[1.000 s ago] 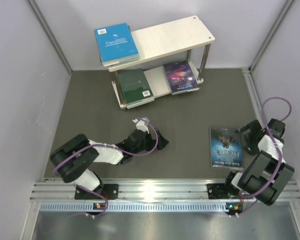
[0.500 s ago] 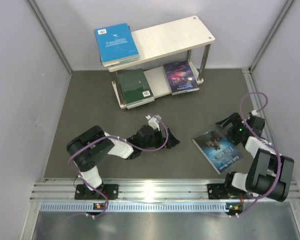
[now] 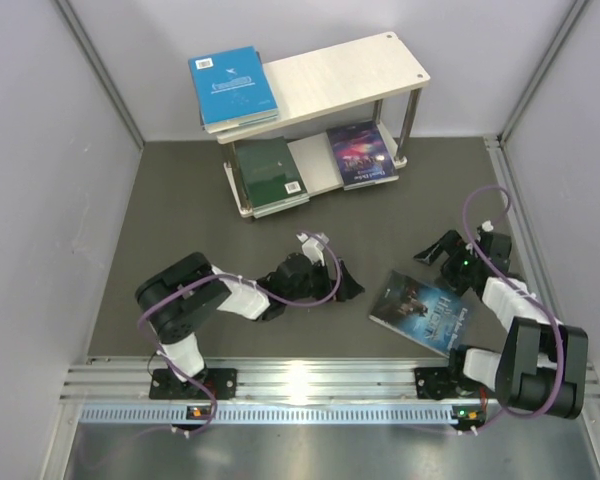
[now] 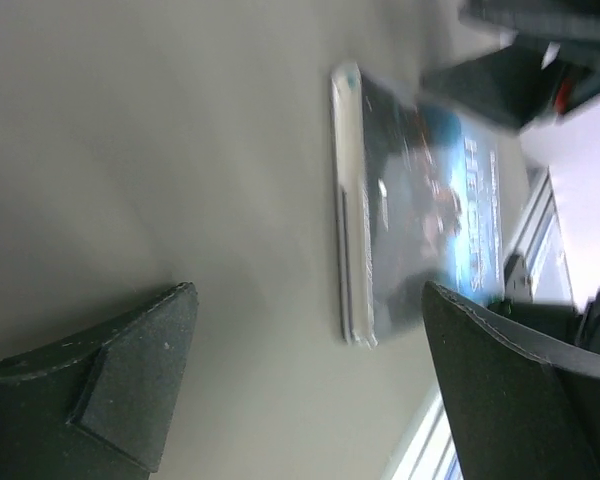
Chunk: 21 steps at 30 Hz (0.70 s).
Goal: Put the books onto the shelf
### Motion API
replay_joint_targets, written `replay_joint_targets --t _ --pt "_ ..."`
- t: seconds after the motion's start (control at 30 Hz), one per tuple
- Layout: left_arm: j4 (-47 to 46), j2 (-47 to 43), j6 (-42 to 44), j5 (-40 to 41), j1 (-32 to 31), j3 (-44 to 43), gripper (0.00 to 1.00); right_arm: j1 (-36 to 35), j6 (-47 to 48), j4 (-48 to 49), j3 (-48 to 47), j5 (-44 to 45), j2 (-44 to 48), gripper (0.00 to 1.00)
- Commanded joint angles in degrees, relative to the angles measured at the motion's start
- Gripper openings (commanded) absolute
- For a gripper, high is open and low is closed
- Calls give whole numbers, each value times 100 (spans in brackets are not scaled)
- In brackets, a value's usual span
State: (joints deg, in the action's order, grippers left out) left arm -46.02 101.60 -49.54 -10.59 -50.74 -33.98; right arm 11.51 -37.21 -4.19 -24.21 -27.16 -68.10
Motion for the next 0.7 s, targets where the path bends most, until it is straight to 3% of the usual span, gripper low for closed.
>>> replay_joint_targets --t 0.0,0.1,0.17,0.33,0.67 --pt "873 -517 216 240 -435 102 99 132 661 -1302 -540 1008 287 100" --pt "2179 -1194 568 1250 -1015 -170 99 229 916 -1523 -796 1387 280 100" --pt "2439 -1361 420 1209 -1192 -294 99 255 1005 -1541 -840 1459 201 100" --pt "1853 -1161 -467 1094 -1447 -232 99 229 953 -1199 -612 1222 -142 100" --pt "1333 517 -1391 654 -1966 -1234 98 150 979 -1041 -515 1318 -266 100"
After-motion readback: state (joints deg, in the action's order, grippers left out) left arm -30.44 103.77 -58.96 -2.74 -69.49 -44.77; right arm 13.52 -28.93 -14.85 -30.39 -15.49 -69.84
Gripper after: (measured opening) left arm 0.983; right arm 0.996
